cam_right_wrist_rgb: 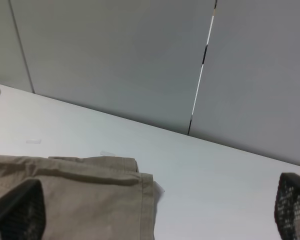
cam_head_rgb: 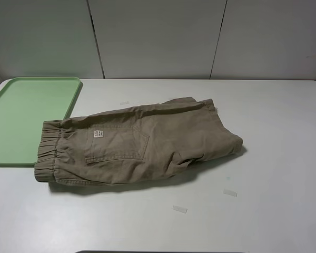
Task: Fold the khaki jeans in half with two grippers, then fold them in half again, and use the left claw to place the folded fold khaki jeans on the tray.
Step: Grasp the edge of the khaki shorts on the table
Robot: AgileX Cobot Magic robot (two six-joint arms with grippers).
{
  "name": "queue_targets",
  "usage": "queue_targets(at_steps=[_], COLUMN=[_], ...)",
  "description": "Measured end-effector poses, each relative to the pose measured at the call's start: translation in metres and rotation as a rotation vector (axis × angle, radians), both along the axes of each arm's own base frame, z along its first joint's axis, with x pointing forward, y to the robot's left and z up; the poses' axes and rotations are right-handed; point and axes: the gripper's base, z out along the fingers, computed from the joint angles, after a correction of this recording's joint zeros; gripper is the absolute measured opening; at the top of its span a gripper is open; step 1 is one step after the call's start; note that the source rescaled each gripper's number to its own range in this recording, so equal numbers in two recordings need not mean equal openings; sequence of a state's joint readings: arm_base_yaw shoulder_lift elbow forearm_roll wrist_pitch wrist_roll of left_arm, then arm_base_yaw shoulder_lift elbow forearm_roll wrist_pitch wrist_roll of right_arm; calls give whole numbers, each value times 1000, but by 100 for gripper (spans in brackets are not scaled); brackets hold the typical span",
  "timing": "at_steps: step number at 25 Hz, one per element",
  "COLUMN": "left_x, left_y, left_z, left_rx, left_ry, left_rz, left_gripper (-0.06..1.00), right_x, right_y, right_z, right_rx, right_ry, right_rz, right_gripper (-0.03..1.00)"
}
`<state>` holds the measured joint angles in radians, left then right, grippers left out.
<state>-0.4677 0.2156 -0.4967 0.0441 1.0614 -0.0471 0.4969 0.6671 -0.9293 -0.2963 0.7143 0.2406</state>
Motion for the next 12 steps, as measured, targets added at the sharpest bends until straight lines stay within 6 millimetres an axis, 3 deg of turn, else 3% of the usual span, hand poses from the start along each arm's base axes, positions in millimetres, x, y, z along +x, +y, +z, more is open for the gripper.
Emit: queue_targets(at_steps=[6,12], left_x=[-1,-19], left_y=[1,11], left_z=[0,1], left_rx=[1,-59], left_ry=[-13,-149], left_rz=[3,8], left_gripper=[100,100], right_x=[0,0], right_y=[0,0], right_z=[0,0], right_rx=[0,2], right_ry=[0,1], right_rz=[0,1], right_gripper=[100,100])
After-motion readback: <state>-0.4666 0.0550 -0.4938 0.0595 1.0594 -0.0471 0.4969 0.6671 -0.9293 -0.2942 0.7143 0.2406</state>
